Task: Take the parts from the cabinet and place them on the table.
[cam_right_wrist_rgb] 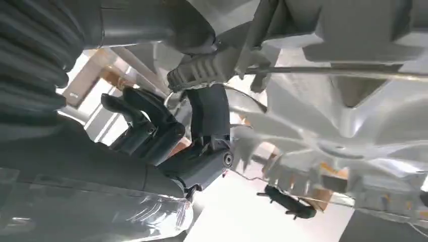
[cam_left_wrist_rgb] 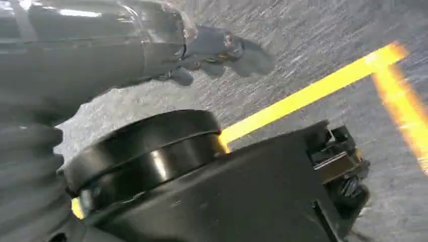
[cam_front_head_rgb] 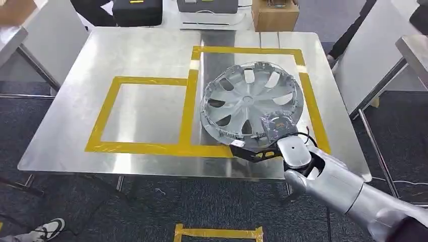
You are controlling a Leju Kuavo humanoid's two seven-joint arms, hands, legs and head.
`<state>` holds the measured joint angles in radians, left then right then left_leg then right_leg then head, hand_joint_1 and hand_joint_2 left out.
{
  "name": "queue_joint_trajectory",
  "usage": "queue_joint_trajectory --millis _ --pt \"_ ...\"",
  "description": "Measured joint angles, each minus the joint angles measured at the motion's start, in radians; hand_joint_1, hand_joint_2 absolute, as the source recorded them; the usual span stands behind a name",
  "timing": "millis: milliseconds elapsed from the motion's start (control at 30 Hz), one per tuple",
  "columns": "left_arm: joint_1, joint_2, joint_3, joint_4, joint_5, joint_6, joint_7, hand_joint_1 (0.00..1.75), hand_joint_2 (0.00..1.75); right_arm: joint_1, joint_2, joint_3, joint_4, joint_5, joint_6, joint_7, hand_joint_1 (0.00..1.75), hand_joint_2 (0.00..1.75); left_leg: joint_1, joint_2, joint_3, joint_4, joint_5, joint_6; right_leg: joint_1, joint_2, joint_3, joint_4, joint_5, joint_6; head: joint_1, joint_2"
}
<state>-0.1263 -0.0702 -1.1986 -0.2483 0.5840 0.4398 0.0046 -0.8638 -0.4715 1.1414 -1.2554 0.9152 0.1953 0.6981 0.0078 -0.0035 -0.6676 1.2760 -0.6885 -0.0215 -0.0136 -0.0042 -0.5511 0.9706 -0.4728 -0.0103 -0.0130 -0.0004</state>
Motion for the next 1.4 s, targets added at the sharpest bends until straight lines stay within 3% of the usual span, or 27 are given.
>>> queue_joint_trajectory --millis 33,67,100,133,167,200,233,300,367,400,467,500,533,600,633,667,700,733,767,800,833,867,1000,1067,1133,1267,1400 --pt "-0.001 0.000 0.002 0.000 0.000 0.000 0.002 0.00 1.75 0.000 0.000 0.001 0.000 0.000 0.000 0.000 1.75 1.75 0.002 0.001 -0.022 -0.012 -0.035 -0.003 -0.005 0.000 0.021 -0.001 -0.016 0.003 -0.001 0.000" --pt "-0.001 0.000 0.005 0.000 0.000 0.000 0.003 0.00 1.75 0.000 0.002 0.002 0.000 -0.001 0.000 0.000 1.75 1.75 0.004 0.003 -0.035 -0.046 -0.037 -0.007 -0.010 0.000 0.042 -0.001 -0.033 0.008 -0.002 0.000" --pt "-0.001 0.000 0.008 0.000 0.000 0.000 0.004 0.00 1.75 0.000 0.002 0.005 0.000 -0.002 0.001 0.000 1.75 1.75 0.007 0.007 -0.041 -0.101 0.007 -0.012 -0.015 0.000 0.063 -0.001 -0.051 0.015 -0.005 0.000" --pt "0.001 0.000 0.009 0.000 0.000 0.000 0.005 0.00 1.75 0.000 0.002 0.009 0.000 -0.004 0.001 0.000 1.75 1.75 0.011 0.016 -0.046 -0.164 0.109 -0.018 -0.017 0.000 0.080 0.002 -0.068 0.021 -0.006 0.000" --pt "0.002 0.001 0.011 0.000 -0.002 -0.006 0.015 0.00 1.75 0.003 0.005 0.014 0.000 -0.008 0.000 0.000 1.75 1.75 0.016 0.026 -0.055 -0.229 0.266 -0.019 -0.014 0.001 0.084 0.006 -0.086 0.031 -0.009 0.000" --pt "-0.004 0.002 0.014 0.000 -0.012 -0.015 0.032 0.00 1.75 0.007 0.007 0.020 0.003 -0.019 -0.004 -0.003 1.75 1.75 0.012 0.029 -0.068 -0.229 0.283 0.000 -0.014 0.004 0.095 0.034 -0.102 0.039 -0.006 0.000" --pt "-0.005 0.002 0.015 -0.001 -0.023 -0.027 0.045 0.00 1.75 -0.002 0.007 0.025 0.005 -0.038 -0.009 -0.006 1.75 1.75 0.008 0.025 -0.063 -0.220 0.290 0.015 -0.013 0.005 0.089 0.035 -0.110 0.046 0.003 0.000" --pt "-0.013 0.000 0.016 -0.003 -0.039 -0.036 0.052 0.00 1.75 -0.018 0.019 0.034 0.006 -0.134 -0.022 -0.033 1.75 1.75 0.004 0.021 -0.060 -0.212 0.278 0.028 -0.020 0.001 0.096 0.028 -0.117 0.059 0.002 0.000" --pt "-0.013 0.000 0.017 -0.004 -0.042 -0.034 0.053 0.00 1.75 -0.023 0.036 0.033 0.009 -0.261 -0.053 -0.071 1.75 1.75 0.009 0.021 -0.032 -0.223 0.262 0.044 -0.022 0.000 0.099 0.054 -0.137 0.063 0.006 0.000" --pt "-0.013 -0.002 0.017 -0.004 -0.046 -0.030 0.052 0.00 1.75 -0.020 0.046 0.037 0.012 -0.313 -0.081 -0.095 1.75 1.75 0.008 0.022 -0.022 -0.227 0.256 0.048 -0.021 0.001 0.064 0.118 -0.160 0.062 0.009 0.000" --pt "-0.009 -0.002 0.016 -0.004 -0.051 -0.012 0.051 0.00 1.75 -0.006 0.068 0.049 0.021 -0.365 -0.108 -0.127 1.75 1.75 0.005 0.023 -0.006 -0.230 0.241 0.052 -0.019 0.002 -0.050 0.293 -0.214 0.063 0.010 0.000" --pt "-0.007 -0.002 0.016 -0.004 -0.052 -0.010 0.054 0.00 1.75 0.002 0.078 0.056 0.029 -0.373 -0.110 -0.131 1.75 1.75 0.003 0.024 0.002 -0.230 0.234 0.053 -0.018 0.002 -0.096 0.346 -0.215 0.061 0.011 0.000" --pt "-0.006 -0.002 0.016 -0.004 -0.053 -0.007 0.055 0.00 1.75 0.008 0.090 0.067 0.040 -0.380 -0.116 -0.132 1.75 1.75 0.001 0.024 0.014 -0.230 0.225 0.054 -0.015 0.002 -0.124 0.355 -0.188 0.056 0.012 0.000" --pt "-0.006 -0.002 0.016 -0.004 -0.060 0.002 0.051 0.00 1.75 0.006 0.104 0.086 0.051 -0.391 -0.137 -0.131 1.75 1.75 -0.007 0.024 0.038 -0.230 0.211 0.053 -0.006 0.004 -0.115 0.261 -0.078 0.039 0.013 0.000" --pt "-0.006 -0.002 0.015 -0.004 -0.064 0.003 0.048 0.00 1.75 -0.002 0.109 0.093 0.054 -0.395 -0.148 -0.126 1.75 1.75 -0.011 0.025 0.050 -0.231 0.204 0.053 0.001 0.006 -0.094 0.172 -0.007 0.023 0.013 0.000" --pt "-0.005 -0.003 0.015 -0.005 -0.064 0.003 0.047 0.00 1.75 -0.012 0.111 0.096 0.056 -0.400 -0.154 -0.122 1.75 1.75 -0.008 0.027 0.051 -0.235 0.200 0.053 0.012 0.014 -0.083 0.114 0.026 0.001 0.013 0.000" --pt "-0.006 -0.006 0.014 -0.005 -0.066 0.001 0.047 0.00 1.75 -0.023 0.113 0.101 0.060 -0.402 -0.160 -0.116 1.75 1.75 -0.015 0.030 0.051 -0.235 0.199 0.050 0.012 0.010 -0.073 0.113 0.021 -0.008 0.005 0.000" --pt "-0.005 -0.006 0.014 -0.005 -0.067 0.000 0.045 0.00 1.75 -0.035 0.117 0.108 0.063 -0.404 -0.161 -0.110 1.75 1.75 -0.009 0.031 0.048 -0.235 0.199 0.043 0.019 0.008 -0.069 0.094 0.020 -0.011 0.009 0.000" --pt "-0.006 -0.006 0.014 -0.005 -0.067 0.000 0.045 0.00 1.75 -0.043 0.122 0.111 0.064 -0.405 -0.164 -0.103 1.75 1.75 -0.014 0.032 0.045 -0.230 0.192 0.050 0.016 0.006 -0.056 0.066 0.005 0.005 0.010 0.000" --pt "-0.005 -0.006 0.014 -0.006 -0.067 0.000 0.043 0.00 1.75 -0.050 0.123 0.115 0.067 -0.407 -0.166 -0.097 1.75 1.75 -0.014 0.033 0.041 -0.227 0.192 0.049 0.012 0.005 -0.045 0.050 -0.019 0.052 0.012 0.000" --pt "-0.004 -0.005 0.014 -0.006 -0.068 -0.001 0.043 0.00 1.75 -0.052 0.125 0.117 0.071 -0.409 -0.169 -0.093 1.75 1.75 -0.015 0.033 0.044 -0.230 0.192 0.049 0.012 0.005 -0.045 0.051 -0.016 0.043 0.005 0.000" --pt "-0.004 -0.004 0.014 -0.006 -0.070 -0.001 0.043 0.00 1.75 -0.056 0.127 0.121 0.073 -0.412 -0.167 -0.079 1.75 1.75 -0.014 0.032 0.046 -0.230 0.192 0.048 0.014 0.005 -0.044 0.051 -0.012 0.027 0.005 0.000" --pt "-0.004 -0.003 0.012 -0.006 -0.072 -0.001 0.043 0.00 1.75 -0.076 0.128 0.142 0.081 -0.389 -0.163 -0.027 1.75 1.75 -0.011 0.022 0.048 -0.234 0.194 0.044 0.015 -0.001 -0.044 0.051 -0.015 0.029 0.003 0.000" --pt "-0.004 -0.002 0.012 -0.006 -0.070 0.000 0.041 0.00 1.75 -0.071 0.128 0.129 0.104 -0.278 -0.117 -0.008 1.75 1.75 -0.011 0.016 0.048 -0.235 0.195 0.042 0.015 -0.004 -0.042 0.051 -0.017 0.027 0.003 0.000" --pt "-0.004 -0.002 0.012 -0.006 -0.069 0.000 0.040 0.00 1.75 -0.045 0.128 0.079 0.131 -0.122 -0.054 -0.001 1.75 1.75 -0.010 0.010 0.048 -0.235 0.196 0.041 0.015 -0.010 -0.041 0.051 -0.018 0.026 0.003 0.000" --pt "-0.004 -0.002 0.012 -0.006 -0.066 0.000 0.038 0.00 1.75 -0.017 0.127 -0.003 0.153 -0.020 0.000 0.000 1.75 1.75 -0.011 0.006 0.048 -0.236 0.196 0.040 0.015 -0.013 -0.038 0.051 -0.019 0.026 0.003 0.000" --pt "-0.004 -0.002 0.012 -0.006 -0.063 0.000 0.040 0.00 1.75 0.090 0.134 -0.177 0.141 0.264 0.128 0.000 1.75 1.75 -0.011 0.001 0.049 -0.236 0.196 0.041 0.015 -0.019 -0.034 0.048 -0.019 0.026 0.003 0.000"
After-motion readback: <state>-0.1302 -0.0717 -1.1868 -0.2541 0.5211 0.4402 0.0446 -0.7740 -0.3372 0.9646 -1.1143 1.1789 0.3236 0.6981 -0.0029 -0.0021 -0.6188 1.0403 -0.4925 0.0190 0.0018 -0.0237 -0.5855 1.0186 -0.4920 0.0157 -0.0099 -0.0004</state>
